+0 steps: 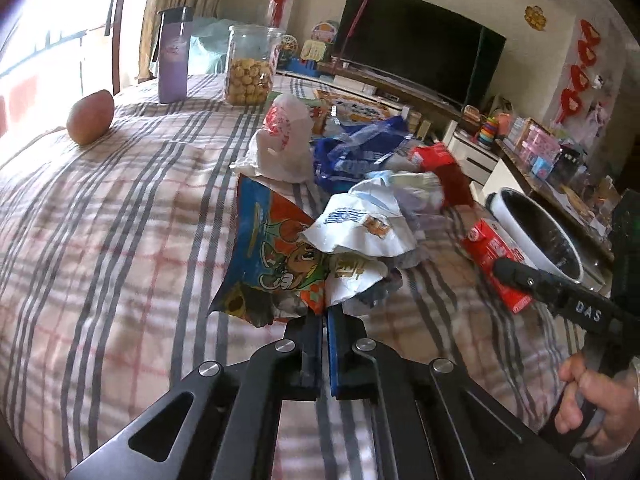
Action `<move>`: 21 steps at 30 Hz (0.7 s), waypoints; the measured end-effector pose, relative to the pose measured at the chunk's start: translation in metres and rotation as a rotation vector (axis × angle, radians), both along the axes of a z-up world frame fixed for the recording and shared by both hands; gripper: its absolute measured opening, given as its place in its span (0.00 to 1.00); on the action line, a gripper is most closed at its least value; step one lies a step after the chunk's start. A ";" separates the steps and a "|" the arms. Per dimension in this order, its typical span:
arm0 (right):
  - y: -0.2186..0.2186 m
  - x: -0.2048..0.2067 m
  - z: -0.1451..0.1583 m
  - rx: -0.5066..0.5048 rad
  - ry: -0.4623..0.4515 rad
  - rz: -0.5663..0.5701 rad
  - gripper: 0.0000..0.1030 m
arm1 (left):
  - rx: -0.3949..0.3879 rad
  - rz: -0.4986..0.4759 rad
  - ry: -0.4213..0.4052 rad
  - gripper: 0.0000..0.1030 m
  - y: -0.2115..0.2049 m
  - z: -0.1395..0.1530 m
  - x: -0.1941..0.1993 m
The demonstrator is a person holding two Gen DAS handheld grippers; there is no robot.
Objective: Collect trash
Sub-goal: 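Grasp crumpled wrappers with the left tool while the right tool grasps the milk carton, then carry the wrappers and the white milk carton over the trash bin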
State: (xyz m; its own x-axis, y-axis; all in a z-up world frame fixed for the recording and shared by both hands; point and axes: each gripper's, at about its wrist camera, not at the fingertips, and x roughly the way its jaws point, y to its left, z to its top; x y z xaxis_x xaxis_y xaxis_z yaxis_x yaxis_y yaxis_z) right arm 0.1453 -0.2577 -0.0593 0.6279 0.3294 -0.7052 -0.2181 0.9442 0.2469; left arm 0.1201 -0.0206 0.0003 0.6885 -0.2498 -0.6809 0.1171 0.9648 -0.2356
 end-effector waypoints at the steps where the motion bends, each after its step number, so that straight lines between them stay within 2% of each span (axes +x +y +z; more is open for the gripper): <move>1: -0.001 -0.002 0.002 0.003 -0.004 0.000 0.47 | -0.003 -0.002 -0.007 0.00 0.000 0.002 -0.004; 6: -0.004 -0.008 0.008 0.016 -0.018 0.001 0.47 | 0.012 -0.004 0.004 0.01 -0.001 0.002 -0.011; 9: -0.005 -0.011 0.008 0.023 -0.019 0.001 0.47 | -0.006 0.019 0.025 0.02 0.005 0.001 -0.012; 14: -0.006 -0.015 0.005 0.038 -0.013 -0.001 0.47 | -0.004 0.039 0.018 0.05 0.013 0.003 -0.018; 15: -0.005 -0.016 0.005 0.040 -0.014 0.000 0.47 | -0.009 0.042 0.021 0.12 0.015 0.003 -0.019; 16: -0.005 -0.015 0.005 0.040 -0.014 0.001 0.47 | -0.013 0.053 0.032 0.32 0.017 0.003 -0.019; 18: -0.004 -0.016 0.006 0.045 -0.014 0.003 0.47 | -0.015 0.070 0.019 0.47 0.020 0.004 -0.024; 21: -0.005 -0.018 0.005 0.050 -0.015 0.000 0.47 | -0.006 0.075 0.010 0.47 0.023 0.004 -0.028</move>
State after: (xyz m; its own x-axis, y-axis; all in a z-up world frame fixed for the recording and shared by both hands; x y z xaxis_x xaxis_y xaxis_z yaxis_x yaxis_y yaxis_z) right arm 0.1272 -0.2626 -0.0541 0.6381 0.3639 -0.6786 -0.2219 0.9308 0.2906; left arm 0.0925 0.0019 0.0042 0.6987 -0.2014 -0.6865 0.0417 0.9694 -0.2420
